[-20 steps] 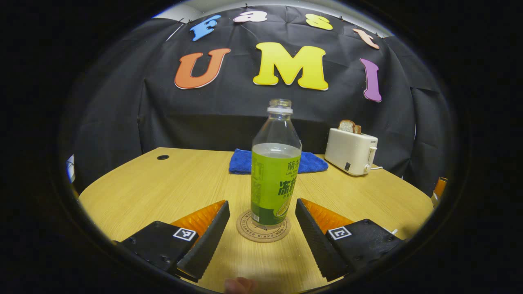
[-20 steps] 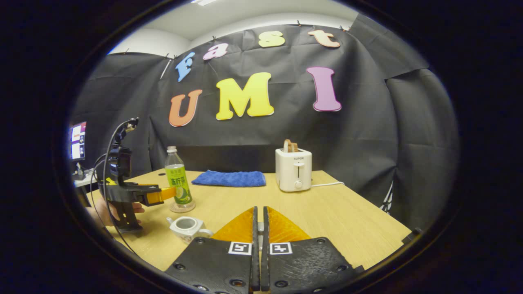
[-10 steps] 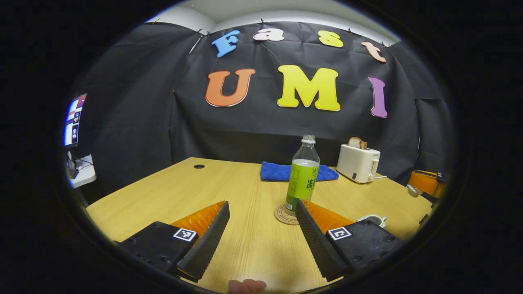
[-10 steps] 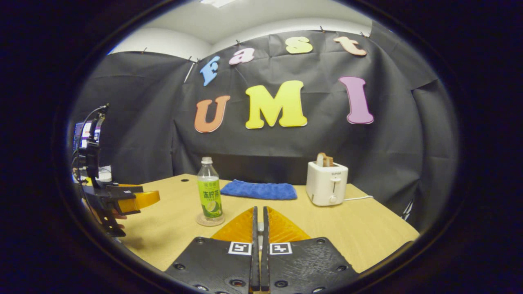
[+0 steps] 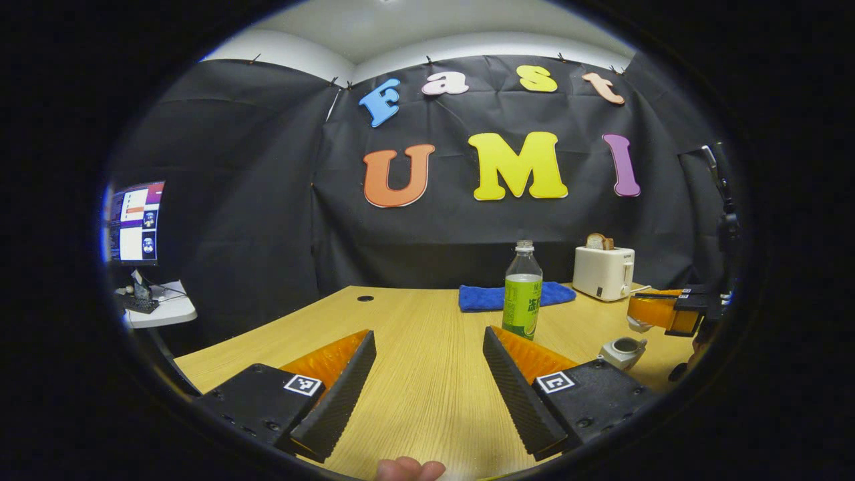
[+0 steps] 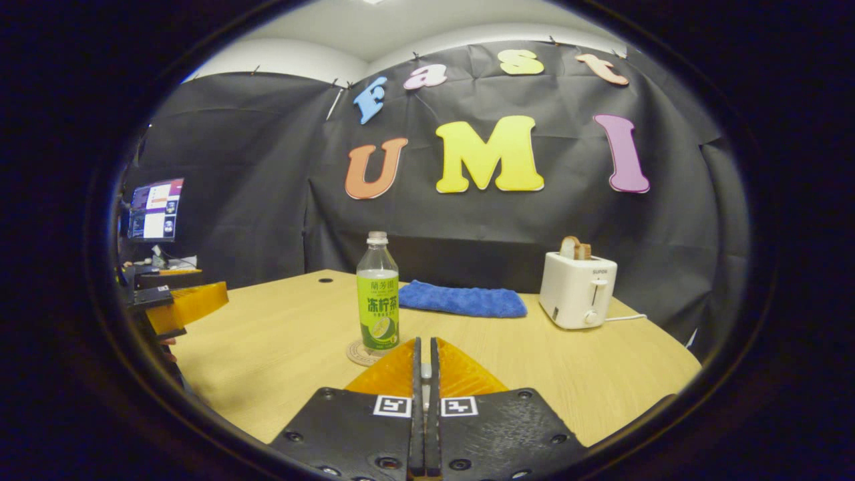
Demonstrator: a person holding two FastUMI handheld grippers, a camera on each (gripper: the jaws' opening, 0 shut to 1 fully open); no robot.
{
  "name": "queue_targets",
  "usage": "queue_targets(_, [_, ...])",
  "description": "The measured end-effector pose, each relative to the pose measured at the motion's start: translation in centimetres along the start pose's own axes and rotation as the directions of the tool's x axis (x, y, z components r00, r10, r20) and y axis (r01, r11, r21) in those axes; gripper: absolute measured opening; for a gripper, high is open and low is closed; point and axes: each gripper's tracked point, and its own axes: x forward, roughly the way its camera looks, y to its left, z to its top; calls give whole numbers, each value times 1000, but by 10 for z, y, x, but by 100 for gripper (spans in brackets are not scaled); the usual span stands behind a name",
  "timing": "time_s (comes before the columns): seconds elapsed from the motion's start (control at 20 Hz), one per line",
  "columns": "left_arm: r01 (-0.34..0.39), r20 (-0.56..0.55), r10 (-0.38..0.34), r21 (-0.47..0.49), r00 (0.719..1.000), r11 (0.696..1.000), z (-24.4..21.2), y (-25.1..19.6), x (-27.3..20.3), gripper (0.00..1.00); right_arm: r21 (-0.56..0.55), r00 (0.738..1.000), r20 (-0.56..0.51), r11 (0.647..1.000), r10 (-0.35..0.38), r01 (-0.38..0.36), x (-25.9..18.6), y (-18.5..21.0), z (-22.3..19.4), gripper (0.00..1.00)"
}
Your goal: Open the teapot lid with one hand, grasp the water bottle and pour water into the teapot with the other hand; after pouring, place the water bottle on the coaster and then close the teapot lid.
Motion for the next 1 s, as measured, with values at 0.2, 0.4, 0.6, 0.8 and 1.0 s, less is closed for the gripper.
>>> queue_targets(0.2, [-15,2,15,-4,1000,1000,-2,7,-5,100,1,1000,-18,1000,1,0,7,3,-14,1])
queue_targets(0.4, [-14,8,14,-10,1000,1000,-1,6,-9,100,1,999,-38,1000,6,-6,9,5,-25,1])
queue_targets(0.6, [-10,3,10,-1,1000,1000,-4,5,-7,100,9,999,-37,1000,5,-4,9,4,-27,1])
queue_targets(0.8, [-5,-4,5,0,1000,1000,-6,1,-8,100,2,999,-32,1000,7,-7,10,6,-27,1])
queue_targets(1.0, [-4,-6,4,2,1000,1000,-5,-1,-8,100,17,999,-30,1000,14,-14,10,7,-28,2])
